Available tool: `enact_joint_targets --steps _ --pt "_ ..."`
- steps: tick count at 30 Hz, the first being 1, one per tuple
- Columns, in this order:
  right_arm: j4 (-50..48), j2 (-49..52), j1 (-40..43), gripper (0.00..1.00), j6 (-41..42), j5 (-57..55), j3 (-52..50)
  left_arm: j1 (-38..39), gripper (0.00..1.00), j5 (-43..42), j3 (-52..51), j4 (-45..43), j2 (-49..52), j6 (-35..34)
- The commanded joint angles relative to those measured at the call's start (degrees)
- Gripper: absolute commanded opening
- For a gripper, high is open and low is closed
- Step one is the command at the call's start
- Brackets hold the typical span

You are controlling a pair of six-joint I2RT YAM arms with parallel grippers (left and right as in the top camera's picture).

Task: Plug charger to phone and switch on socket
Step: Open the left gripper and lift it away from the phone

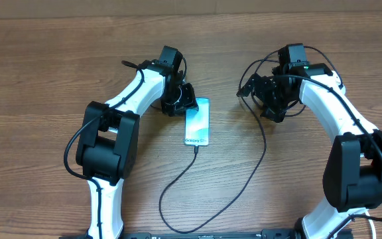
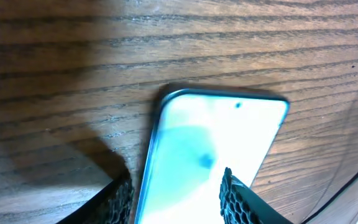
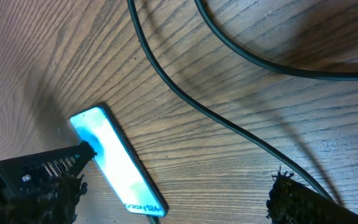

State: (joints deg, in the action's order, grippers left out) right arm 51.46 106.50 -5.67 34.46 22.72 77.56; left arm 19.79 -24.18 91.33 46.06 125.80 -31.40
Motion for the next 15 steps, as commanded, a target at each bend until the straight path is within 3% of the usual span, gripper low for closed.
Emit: enact_joint_targets --steps 1,3,5,6,7,15 --pt "-0.2 -1.1 -0.1 0.99 -0.5 0.3 1.0 0.2 0.48 0.8 -0.2 0.2 -0.4 -0.3" --pt "-0.1 -1.1 -0.1 0.99 -0.5 0.3 1.0 0.2 0.48 0.8 -0.2 0.2 -0.4 -0.3" --pt "-0.1 -1.1 -0.1 0.99 -0.5 0.3 1.0 0.2 0.71 0.8 -0.2 0.2 -0.4 0.8" --pt "-0.1 -1.1 -0.1 0.99 -0.5 0.3 1.0 0.1 0.9 0.8 -0.2 0.2 -0.4 2.1" --pt "0.0 -1.1 -0.1 0.99 -0.5 0.3 1.0 -0.1 1.0 0.8 -0.2 0.2 -0.4 3.3" --pt "0.1 -1.1 -0.1 0.99 -0.5 -0.5 1.0 -4.5 1.0 6.8 3.9 5.9 -5.1 11.6"
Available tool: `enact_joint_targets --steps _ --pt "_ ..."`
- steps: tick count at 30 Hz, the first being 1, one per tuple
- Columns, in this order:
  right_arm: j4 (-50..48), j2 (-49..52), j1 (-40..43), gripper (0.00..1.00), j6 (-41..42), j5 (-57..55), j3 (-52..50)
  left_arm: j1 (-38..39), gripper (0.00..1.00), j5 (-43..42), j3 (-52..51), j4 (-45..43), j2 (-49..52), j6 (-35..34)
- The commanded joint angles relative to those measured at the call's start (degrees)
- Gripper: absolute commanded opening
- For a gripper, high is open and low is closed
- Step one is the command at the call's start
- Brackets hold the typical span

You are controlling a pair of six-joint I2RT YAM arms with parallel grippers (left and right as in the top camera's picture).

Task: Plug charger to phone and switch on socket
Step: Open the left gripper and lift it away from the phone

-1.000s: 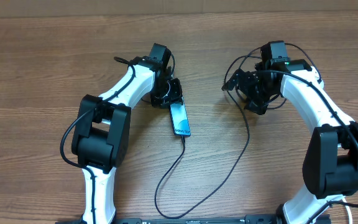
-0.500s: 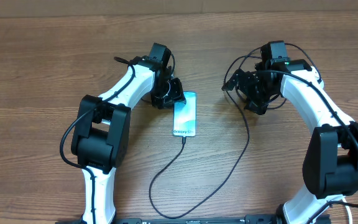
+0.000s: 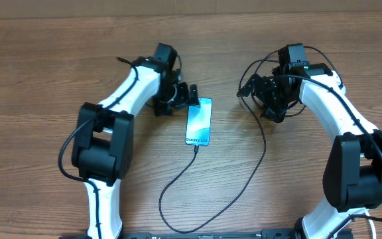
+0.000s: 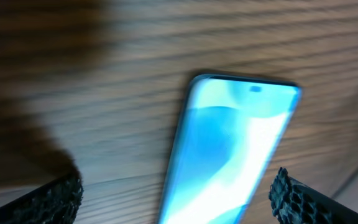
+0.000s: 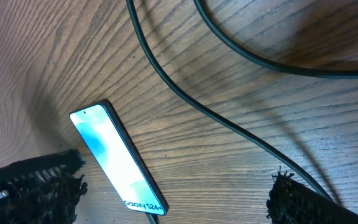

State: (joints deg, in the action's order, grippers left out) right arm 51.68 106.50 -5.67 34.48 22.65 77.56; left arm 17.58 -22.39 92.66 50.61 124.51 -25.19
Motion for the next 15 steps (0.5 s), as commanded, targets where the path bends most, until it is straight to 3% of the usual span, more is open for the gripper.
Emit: enact_joint_targets --steps 1,7,15 --pt "-0.2 -1.1 -0.1 0.99 -0.5 -0.7 1.0 -2.8 1.0 7.7 3.5 2.6 -6.0 6.5" --pt "-0.2 -1.1 -0.1 1.0 -0.5 -0.7 1.0 -2.9 1.0 25.6 6.9 10.5 -19.5 9.0" --pt "-0.2 -1.1 -0.1 1.0 -0.5 -0.7 1.0 -2.8 1.0 29.0 6.9 19.4 -38.6 8.9"
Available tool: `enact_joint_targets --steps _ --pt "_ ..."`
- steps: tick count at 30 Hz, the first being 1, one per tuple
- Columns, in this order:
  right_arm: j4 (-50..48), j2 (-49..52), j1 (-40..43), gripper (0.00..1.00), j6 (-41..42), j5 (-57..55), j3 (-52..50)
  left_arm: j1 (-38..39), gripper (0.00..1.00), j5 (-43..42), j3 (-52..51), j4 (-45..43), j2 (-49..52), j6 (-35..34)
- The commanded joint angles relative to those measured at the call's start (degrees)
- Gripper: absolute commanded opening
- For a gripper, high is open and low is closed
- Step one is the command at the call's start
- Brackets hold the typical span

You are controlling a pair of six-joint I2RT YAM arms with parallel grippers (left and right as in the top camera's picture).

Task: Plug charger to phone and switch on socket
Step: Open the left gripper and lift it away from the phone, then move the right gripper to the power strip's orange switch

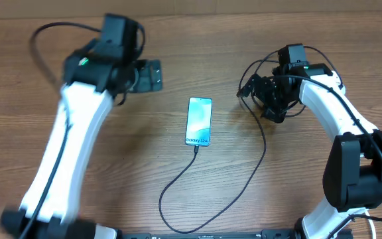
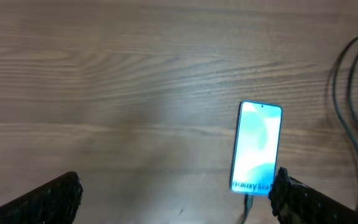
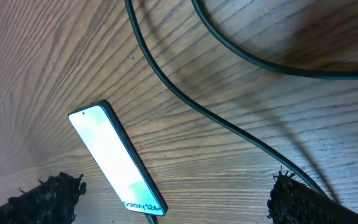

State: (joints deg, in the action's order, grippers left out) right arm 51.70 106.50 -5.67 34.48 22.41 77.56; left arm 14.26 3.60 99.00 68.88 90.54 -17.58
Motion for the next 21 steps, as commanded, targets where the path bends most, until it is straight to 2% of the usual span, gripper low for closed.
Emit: enact_joint_targets --steps 1,7,12,18,21 --pt "-0.2 -1.1 -0.1 1.0 -0.5 -0.5 1.0 0.5 1.0 3.0 0.5 1.5 -5.9 1.3" --pt "0.0 -1.1 -0.1 1.0 -0.6 -0.5 1.0 0.5 1.0 3.0 0.5 2.7 -8.8 1.3" --pt "2.6 -1.1 1.9 1.0 -0.8 -6.3 3.8 0.5 1.0 2.4 0.5 2.7 -8.2 1.3" --pt "15.7 -1.1 8.8 1.0 -2.0 -20.8 19.7 0.5 1.0 2.4 0.5 2.7 -8.2 1.3" --pt "17.9 -1.1 12.2 1.0 -2.0 -26.4 25.5 0.5 1.0 2.4 0.5 2.7 -8.2 1.3"
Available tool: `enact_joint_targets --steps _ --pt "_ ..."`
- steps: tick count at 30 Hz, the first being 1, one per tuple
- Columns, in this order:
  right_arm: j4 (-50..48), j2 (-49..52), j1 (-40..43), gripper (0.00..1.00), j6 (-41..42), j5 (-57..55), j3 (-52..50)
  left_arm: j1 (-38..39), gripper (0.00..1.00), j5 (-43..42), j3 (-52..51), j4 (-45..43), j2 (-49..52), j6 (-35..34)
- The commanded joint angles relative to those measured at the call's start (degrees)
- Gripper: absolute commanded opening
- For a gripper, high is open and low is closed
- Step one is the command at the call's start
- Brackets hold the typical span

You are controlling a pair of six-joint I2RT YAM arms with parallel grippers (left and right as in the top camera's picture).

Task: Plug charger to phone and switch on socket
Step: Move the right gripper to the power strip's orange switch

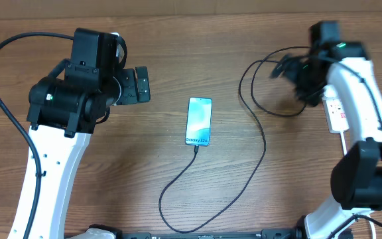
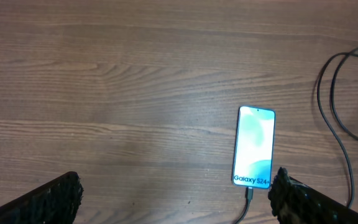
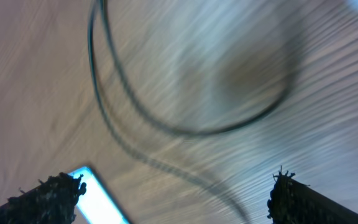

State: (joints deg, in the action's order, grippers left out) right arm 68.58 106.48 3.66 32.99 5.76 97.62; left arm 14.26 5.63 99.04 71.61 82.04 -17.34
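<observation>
The phone (image 1: pixel 199 121) lies screen up and lit at mid-table, with the black charger cable (image 1: pixel 196 149) plugged into its bottom end. In the left wrist view the phone (image 2: pixel 253 146) reads "Galaxy S24+". My left gripper (image 1: pixel 142 85) hangs open, high above the wood and well left of the phone. A white socket strip (image 1: pixel 335 109) lies at the right edge. My right gripper (image 1: pixel 296 78) is open beside it, over the cable's loop. The right wrist view is blurred; it shows the cable loop (image 3: pixel 185 127) and a corner of the phone (image 3: pixel 98 193).
The cable (image 1: pixel 247 179) runs from the phone in a long curve toward the table's front edge, then back up to a coil (image 1: pixel 264 86) left of the socket strip. The left arm's own black lead (image 1: pixel 5 53) arcs over the far left.
My right arm has swung right and toward the back, uncovering the white socket strip; its view is now blurred. The left gripper has drawn a little farther from the phone.
My left gripper first straddled the phone's top end, with the cable plugged in. Then it stood open just left of the phone, then high at the back left, as now. My right gripper stayed open over the cable coil, and is now near the socket strip.
</observation>
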Motion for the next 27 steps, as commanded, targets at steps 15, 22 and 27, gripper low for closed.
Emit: enact_joint_targets --steps 15,22,27 --pt "-10.3 -0.7 16.7 1.0 -3.1 -16.2 1.0 0.5 1.0 0.3 0.4 0.0 0.4 1.1" --pt "-21.5 -0.6 16.7 1.0 -15.0 -5.4 -9.0 0.5 0.99 0.3 0.4 0.0 0.3 1.1" --pt "-24.9 -0.6 16.7 1.0 -15.5 -5.4 -11.9 0.5 1.0 0.3 0.4 0.0 0.4 1.0"
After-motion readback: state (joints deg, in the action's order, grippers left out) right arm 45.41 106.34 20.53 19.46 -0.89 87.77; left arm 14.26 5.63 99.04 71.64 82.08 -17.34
